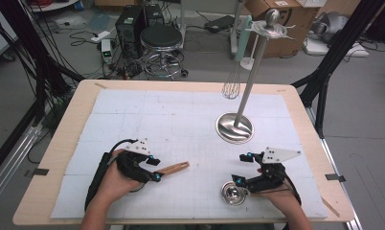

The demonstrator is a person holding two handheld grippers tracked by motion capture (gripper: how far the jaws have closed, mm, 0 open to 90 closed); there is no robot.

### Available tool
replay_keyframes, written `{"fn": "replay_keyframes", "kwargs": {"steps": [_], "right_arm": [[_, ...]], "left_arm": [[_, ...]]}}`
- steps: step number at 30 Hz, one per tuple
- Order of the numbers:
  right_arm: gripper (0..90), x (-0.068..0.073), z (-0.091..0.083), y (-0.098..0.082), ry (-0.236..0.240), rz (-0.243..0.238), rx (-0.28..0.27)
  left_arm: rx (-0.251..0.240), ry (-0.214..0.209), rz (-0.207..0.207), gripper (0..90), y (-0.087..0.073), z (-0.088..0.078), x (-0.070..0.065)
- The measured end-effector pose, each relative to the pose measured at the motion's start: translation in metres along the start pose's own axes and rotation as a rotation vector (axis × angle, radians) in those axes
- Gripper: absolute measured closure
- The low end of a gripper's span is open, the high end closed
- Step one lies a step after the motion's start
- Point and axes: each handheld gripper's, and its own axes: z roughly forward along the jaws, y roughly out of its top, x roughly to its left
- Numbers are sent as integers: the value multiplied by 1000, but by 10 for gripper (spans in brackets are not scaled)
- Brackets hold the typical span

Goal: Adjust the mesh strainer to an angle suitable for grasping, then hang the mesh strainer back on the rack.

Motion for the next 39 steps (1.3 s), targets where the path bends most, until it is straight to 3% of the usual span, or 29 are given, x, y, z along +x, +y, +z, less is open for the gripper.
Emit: {"fn": "replay_keyframes", "kwargs": {"steps": [10,39], "right_arm": [[163,0,2,0,0,-3,7],[163,-1,1,-2,1,3,10]], "left_arm": [[-8,9,-9,421,-2,-6,2],[41,6,-11,418,1,4,1]]}}
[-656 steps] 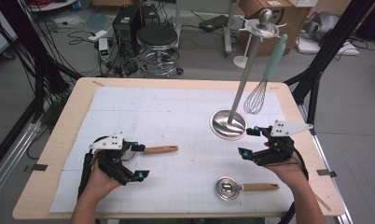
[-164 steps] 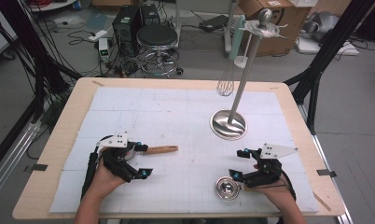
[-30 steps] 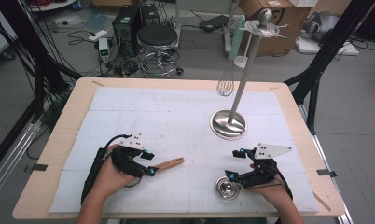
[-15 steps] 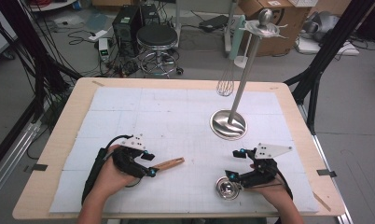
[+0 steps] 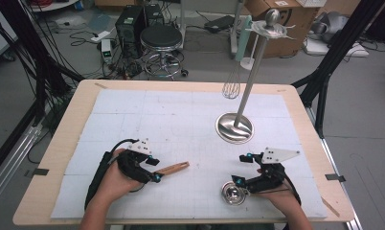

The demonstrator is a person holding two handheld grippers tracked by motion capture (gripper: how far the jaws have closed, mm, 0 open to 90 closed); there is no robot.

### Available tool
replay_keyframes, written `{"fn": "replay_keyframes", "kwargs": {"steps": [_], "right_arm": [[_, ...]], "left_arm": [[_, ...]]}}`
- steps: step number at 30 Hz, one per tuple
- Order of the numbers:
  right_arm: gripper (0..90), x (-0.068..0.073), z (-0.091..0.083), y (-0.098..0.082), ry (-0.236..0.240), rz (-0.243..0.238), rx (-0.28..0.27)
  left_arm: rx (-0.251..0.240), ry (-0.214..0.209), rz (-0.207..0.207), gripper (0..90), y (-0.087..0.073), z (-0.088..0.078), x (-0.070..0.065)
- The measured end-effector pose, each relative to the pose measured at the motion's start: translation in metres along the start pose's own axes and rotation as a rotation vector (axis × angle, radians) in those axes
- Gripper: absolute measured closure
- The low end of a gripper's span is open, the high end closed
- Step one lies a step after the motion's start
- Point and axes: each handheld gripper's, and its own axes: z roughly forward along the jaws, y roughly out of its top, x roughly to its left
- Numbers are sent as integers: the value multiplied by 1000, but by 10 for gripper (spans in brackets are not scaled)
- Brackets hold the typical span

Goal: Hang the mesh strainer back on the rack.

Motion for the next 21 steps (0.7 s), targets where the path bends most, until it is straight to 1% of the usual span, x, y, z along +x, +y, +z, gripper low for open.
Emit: {"fn": "replay_keyframes", "kwargs": {"steps": [6,10,11,12,13,17,21], "right_arm": [[164,1,-1,-1,-3,-2,2],[164,0,-1,0,-3,-2,1],[164,0,-1,0,-3,-3,1],[164,0,-1,0,-3,-2,2],[164,1,0,0,-1,-3,3],[164,1,0,-1,4,-2,6],[164,0,-1,-1,4,-4,1]], "left_arm": [[21,-3,1,419,0,2,0],[47,7,10,424,0,5,0],[49,9,6,425,0,6,-1],[58,11,4,427,0,6,-1],[74,15,15,430,-1,6,-1],[101,19,23,470,-2,9,-1],[143,42,31,500,-1,14,-2]]}}
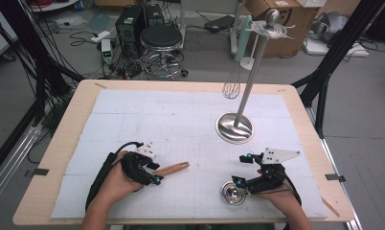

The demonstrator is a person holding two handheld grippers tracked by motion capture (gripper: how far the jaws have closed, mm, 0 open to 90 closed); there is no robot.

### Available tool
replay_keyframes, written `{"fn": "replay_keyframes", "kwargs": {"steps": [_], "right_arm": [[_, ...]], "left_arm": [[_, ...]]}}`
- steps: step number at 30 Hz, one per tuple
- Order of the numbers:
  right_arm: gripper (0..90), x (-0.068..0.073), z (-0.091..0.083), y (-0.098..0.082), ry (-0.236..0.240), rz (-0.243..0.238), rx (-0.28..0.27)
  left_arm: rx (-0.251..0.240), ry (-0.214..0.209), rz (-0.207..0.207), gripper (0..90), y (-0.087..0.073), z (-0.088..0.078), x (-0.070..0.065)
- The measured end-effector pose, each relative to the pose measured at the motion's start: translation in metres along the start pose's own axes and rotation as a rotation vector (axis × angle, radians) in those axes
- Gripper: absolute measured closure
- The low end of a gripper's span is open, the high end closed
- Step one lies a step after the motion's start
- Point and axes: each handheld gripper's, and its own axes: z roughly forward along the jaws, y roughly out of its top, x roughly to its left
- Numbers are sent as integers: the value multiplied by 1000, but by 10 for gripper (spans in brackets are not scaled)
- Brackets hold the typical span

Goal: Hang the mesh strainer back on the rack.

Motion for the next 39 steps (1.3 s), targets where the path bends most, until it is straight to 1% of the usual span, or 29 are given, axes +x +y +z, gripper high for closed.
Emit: {"fn": "replay_keyframes", "kwargs": {"steps": [2,8,15,17,19,20,23,25,26,28,30,32,33,34,37,39], "right_arm": [[164,0,0,0,0,2,0],[165,0,0,0,6,1,1],[165,1,0,0,4,5,2],[165,1,1,0,5,5,2],[165,0,0,0,3,5,3],[165,0,0,0,3,5,2],[166,0,1,0,4,5,6],[166,0,1,0,3,2,5],[165,0,1,0,4,4,7],[165,0,2,0,6,2,9],[166,0,2,1,5,3,7],[165,0,3,1,5,2,8],[166,0,3,1,3,3,8],[166,0,3,1,3,6,9],[165,0,4,1,6,5,13],[166,0,5,1,6,2,15]], "left_arm": [[12,14,10,513,0,1,-1],[25,21,12,545,1,0,-2],[87,70,36,605,6,0,-8],[111,93,45,615,9,1,-10],[127,104,46,620,11,2,-12],[127,105,40,621,12,3,-13],[156,126,43,622,15,5,-15],[166,129,43,622,17,6,-15],[171,127,54,623,18,6,-15],[163,121,45,625,17,6,-14],[143,110,44,632,15,6,-12],[121,101,28,647,12,5,-11],[112,102,19,658,11,5,-11],[114,101,25,665,11,5,-10],[115,106,19,674,12,5,-11],[123,119,27,679,13,6,-13]]}}
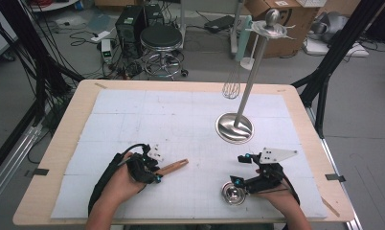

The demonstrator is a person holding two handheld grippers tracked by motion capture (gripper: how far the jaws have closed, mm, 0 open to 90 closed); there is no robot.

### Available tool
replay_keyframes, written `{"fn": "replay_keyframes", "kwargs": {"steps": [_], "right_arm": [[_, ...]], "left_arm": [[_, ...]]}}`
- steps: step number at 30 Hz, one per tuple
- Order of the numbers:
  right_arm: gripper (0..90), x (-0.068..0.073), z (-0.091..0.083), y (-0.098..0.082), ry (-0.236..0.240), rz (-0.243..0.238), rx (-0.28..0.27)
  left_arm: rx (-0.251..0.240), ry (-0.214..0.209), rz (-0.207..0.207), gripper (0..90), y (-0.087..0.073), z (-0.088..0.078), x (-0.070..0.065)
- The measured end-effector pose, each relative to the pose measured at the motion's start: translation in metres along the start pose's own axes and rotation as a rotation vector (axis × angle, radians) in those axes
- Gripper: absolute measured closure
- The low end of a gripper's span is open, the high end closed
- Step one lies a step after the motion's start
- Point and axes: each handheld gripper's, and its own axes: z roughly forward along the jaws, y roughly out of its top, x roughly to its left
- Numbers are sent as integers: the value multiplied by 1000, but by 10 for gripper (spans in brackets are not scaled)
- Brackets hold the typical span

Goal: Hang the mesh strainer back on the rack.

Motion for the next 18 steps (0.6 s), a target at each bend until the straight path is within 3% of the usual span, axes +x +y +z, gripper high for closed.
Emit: {"fn": "replay_keyframes", "kwargs": {"steps": [10,18], "right_arm": [[166,-1,-2,-1,-3,5,-7],[166,-2,-6,-3,-4,12,-14]], "left_arm": [[-42,-24,-27,705,-5,-2,4],[-116,-91,-10,705,1,-5,0]]}}
